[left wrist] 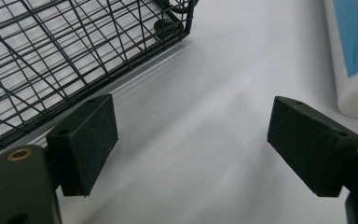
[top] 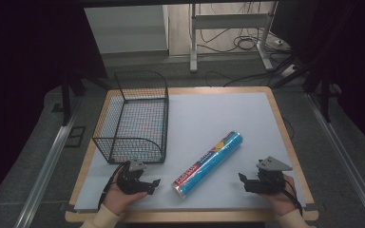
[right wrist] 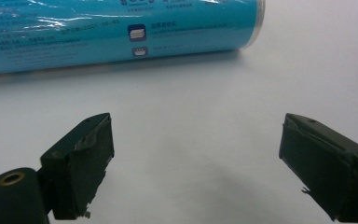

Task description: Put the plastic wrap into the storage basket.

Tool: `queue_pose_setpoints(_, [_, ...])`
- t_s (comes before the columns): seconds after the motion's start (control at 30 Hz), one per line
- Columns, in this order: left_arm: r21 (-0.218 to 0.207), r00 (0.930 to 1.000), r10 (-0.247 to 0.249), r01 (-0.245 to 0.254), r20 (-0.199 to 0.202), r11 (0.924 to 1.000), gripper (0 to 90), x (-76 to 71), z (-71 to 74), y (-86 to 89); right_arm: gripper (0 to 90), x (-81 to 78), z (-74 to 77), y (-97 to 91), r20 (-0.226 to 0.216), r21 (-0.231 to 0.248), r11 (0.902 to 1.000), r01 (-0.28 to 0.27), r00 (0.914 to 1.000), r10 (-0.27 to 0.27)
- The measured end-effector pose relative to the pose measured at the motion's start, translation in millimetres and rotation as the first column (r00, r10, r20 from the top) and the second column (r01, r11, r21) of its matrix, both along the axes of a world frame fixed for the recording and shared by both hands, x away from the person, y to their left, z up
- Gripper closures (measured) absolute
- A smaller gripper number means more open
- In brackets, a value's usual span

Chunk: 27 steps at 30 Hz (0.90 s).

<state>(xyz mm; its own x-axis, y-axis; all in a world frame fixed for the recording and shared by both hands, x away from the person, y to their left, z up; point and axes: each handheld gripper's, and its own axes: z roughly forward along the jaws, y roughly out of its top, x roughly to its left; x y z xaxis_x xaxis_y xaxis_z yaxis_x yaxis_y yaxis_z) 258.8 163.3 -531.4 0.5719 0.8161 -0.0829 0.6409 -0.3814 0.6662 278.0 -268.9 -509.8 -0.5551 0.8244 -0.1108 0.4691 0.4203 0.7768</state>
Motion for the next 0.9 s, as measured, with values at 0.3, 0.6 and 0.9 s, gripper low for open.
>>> queue_pose_setpoints(0.3, [-0.002,1.0,0.001,-0.001,-0.003,1.0,16.0,0.2,-0.2,1.5,11.7,1.8,0.5,-3.3,-0.011,0.008,1.0,0.003,0.9999,-0.003])
queue_pose_setpoints(0.6, [0.002,1.0,-0.007,0.007,0.006,1.0,16.0,-0.4,3.2,1.6,11.8,2.1,0.3,-4.0,-0.014,-0.001,1.0,0.0,0.9999,0.0])
queue_pose_setpoints(0.9, [0.002,1.0,-0.003,0.003,-0.001,1.0,17.4,-3.9,15.8,-1.7,11.6,2.4,0.4,-4.9,-0.007,-0.009,0.9999,0.01,0.9999,-0.01])
